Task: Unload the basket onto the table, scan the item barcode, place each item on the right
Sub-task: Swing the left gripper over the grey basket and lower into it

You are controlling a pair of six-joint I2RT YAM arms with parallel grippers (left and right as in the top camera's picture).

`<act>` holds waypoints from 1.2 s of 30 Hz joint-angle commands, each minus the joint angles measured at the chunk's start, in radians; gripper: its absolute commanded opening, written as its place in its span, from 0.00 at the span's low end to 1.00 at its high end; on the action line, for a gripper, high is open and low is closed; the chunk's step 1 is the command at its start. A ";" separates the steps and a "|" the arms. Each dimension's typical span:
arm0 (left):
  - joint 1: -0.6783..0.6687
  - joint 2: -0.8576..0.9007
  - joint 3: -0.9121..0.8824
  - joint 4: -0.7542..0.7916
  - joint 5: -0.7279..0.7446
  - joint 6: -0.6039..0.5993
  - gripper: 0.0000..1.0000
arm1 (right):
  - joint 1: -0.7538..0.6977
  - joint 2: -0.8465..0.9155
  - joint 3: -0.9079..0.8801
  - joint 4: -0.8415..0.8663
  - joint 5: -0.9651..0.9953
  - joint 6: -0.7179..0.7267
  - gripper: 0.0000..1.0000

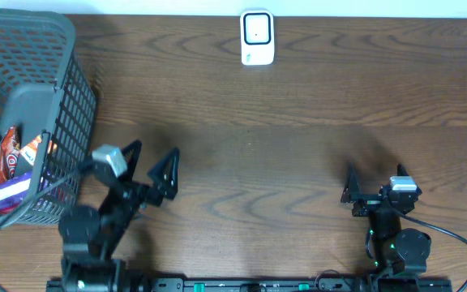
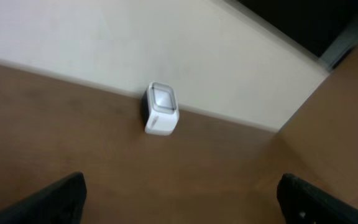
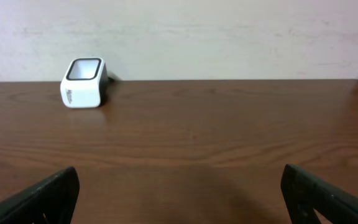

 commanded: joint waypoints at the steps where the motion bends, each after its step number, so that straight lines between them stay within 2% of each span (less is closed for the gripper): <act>1: 0.005 0.150 0.159 -0.082 0.014 0.091 0.98 | -0.005 -0.003 -0.002 -0.005 -0.001 0.007 0.99; 7: 0.005 0.330 0.388 -0.319 0.019 0.204 0.98 | -0.005 -0.003 -0.002 -0.005 -0.002 0.007 0.99; 11: 0.005 0.371 0.440 -0.306 0.111 0.226 0.98 | -0.005 -0.003 -0.002 -0.005 -0.002 0.007 0.99; 13: 0.006 0.369 0.462 -0.298 0.117 0.233 0.98 | -0.005 -0.003 -0.002 -0.005 -0.002 0.007 0.99; 16: 0.014 0.389 0.546 -0.369 0.103 0.233 0.98 | -0.005 -0.003 -0.002 -0.005 -0.002 0.007 0.99; 20: 0.025 0.475 0.794 -0.645 -0.044 0.234 0.98 | -0.005 -0.003 -0.002 -0.005 -0.002 0.007 0.99; 23: 0.025 0.524 0.916 -0.782 -0.153 0.234 0.98 | -0.005 -0.003 -0.002 -0.005 -0.002 0.007 0.99; 36: 0.025 0.541 0.947 -0.900 -0.176 0.234 0.98 | -0.005 -0.003 -0.002 -0.005 -0.002 0.007 0.99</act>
